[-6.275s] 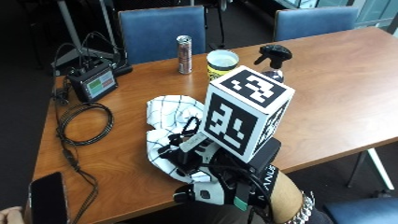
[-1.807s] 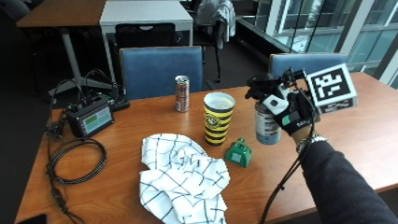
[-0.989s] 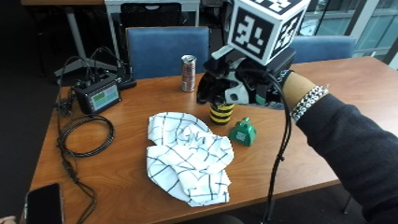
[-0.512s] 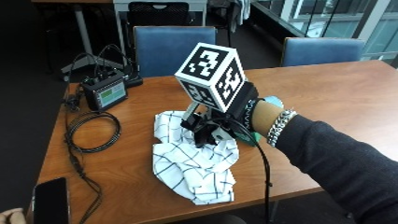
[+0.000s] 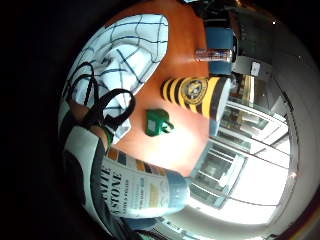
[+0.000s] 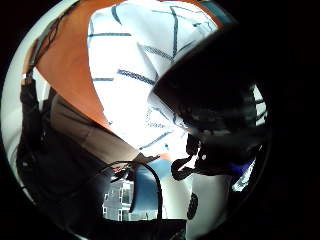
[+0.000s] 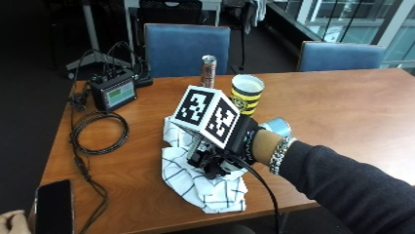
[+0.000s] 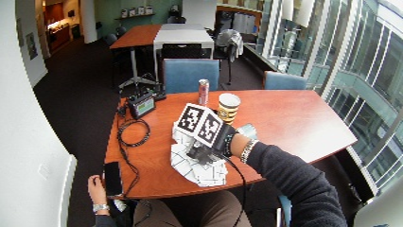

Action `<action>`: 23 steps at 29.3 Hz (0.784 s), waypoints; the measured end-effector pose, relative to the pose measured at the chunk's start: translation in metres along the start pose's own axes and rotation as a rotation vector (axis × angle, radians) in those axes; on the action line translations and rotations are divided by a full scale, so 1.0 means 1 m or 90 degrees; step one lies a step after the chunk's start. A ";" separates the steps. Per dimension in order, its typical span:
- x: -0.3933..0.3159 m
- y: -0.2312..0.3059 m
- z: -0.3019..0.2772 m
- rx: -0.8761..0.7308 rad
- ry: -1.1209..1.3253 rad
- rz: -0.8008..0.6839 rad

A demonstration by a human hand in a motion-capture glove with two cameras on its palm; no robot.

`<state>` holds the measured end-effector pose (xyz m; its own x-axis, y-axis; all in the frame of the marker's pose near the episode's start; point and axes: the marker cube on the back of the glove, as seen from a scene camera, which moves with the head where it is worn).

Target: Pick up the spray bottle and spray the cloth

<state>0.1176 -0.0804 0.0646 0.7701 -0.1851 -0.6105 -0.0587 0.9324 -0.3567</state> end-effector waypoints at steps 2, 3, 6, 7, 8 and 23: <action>0.001 0.001 -0.001 0.001 -0.001 0.002; 0.003 0.002 -0.003 0.003 -0.005 0.003; 0.009 0.003 -0.012 0.015 -0.037 0.007; 0.011 0.003 -0.016 0.021 -0.054 0.008; 0.013 0.003 -0.021 0.030 -0.076 0.009; 0.021 0.009 -0.126 0.262 -0.475 -0.048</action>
<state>0.0530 -0.1154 -0.0401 0.9878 -0.1326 0.0819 0.1334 0.9910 -0.0048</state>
